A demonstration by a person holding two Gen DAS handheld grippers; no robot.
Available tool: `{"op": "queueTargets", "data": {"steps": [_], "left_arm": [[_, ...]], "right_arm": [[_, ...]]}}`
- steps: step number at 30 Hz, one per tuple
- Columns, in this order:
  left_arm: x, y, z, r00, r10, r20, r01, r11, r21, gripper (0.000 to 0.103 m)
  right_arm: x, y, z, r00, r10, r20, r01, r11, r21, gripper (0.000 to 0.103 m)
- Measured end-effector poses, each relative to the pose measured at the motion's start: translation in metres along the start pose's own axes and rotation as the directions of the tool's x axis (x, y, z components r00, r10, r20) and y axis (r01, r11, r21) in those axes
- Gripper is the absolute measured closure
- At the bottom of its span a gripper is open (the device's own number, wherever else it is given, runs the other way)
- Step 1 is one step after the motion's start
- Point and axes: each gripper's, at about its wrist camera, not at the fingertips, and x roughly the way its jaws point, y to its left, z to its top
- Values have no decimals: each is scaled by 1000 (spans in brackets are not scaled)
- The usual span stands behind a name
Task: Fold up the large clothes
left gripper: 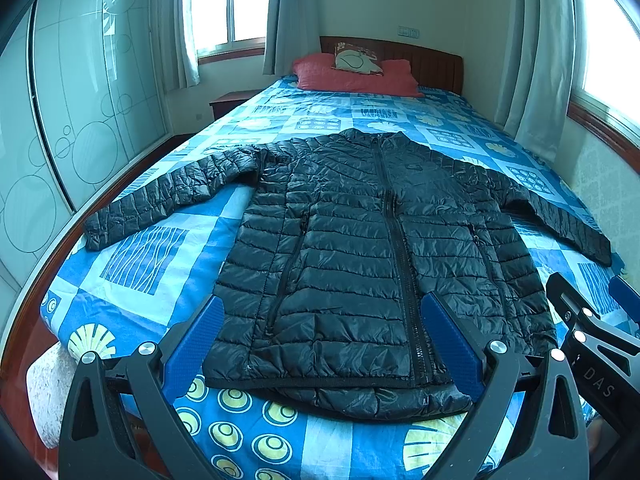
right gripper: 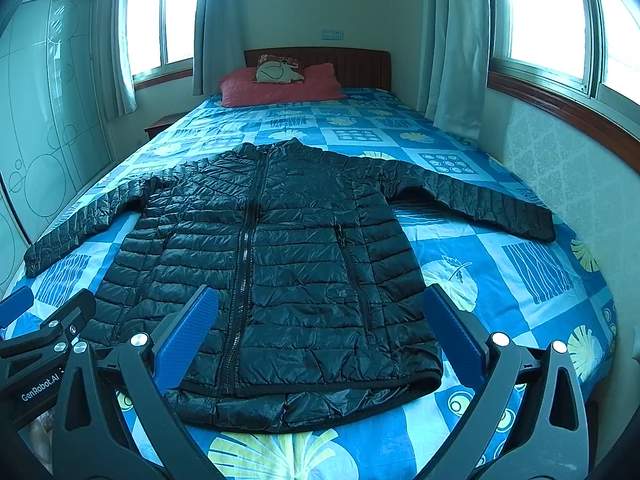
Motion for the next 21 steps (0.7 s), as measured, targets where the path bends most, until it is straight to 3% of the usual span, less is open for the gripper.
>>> {"op": "queueTargets", "data": {"steps": [21], "left_arm": [[0,0,1,1000,0,-5,0,1000,1,5]], "right_arm": [[2,2,-2,1000,1,-6,-1,1000,-5,2]]}}
